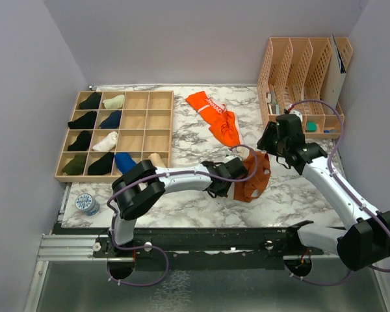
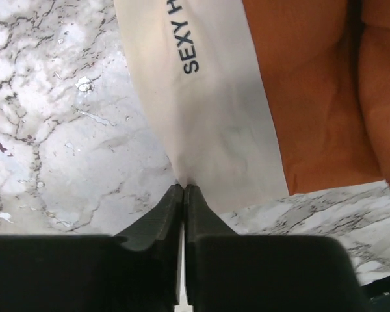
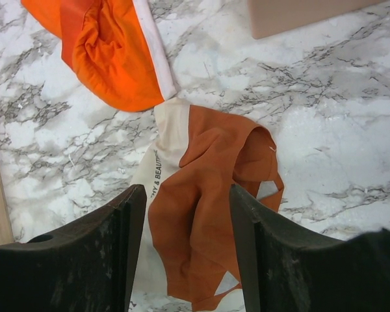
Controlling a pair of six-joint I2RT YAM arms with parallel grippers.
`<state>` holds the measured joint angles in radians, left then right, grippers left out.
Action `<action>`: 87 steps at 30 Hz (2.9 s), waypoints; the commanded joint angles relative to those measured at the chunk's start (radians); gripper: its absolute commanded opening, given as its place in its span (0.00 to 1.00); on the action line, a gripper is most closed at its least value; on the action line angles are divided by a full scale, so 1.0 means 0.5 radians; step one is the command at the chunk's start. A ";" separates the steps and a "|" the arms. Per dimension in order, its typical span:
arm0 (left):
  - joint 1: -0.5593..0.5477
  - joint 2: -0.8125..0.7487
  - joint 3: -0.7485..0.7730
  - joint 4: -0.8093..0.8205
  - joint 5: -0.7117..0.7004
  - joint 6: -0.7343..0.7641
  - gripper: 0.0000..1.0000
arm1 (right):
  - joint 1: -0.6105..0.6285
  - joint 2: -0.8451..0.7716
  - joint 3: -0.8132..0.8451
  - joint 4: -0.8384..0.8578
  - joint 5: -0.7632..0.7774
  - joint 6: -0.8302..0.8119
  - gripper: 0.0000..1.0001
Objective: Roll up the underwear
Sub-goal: Place the underwear at the center of the board, then flatten out the underwear at the center of the board.
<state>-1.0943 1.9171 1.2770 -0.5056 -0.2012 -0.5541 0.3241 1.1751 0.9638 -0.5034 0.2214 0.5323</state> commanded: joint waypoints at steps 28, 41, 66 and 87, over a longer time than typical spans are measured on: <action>0.464 -1.017 -0.677 -0.235 0.256 0.654 0.00 | -0.030 1.130 0.668 -0.129 -1.141 -0.745 0.74; 0.500 -0.963 -0.704 -0.262 0.181 0.519 0.00 | 0.133 1.673 0.968 -0.119 -1.092 -0.999 0.65; 0.571 -1.480 -0.539 -0.352 0.248 0.535 0.00 | 0.174 -0.032 -0.277 0.533 -1.008 -0.111 0.00; 0.573 -1.474 0.327 -1.211 0.857 0.415 0.00 | 0.177 -0.916 0.069 -0.570 -1.028 0.098 0.00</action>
<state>-0.8116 1.0866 1.4315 -1.0714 0.2291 -0.3664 0.4068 0.6426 1.0489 -0.7238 -0.4099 0.5240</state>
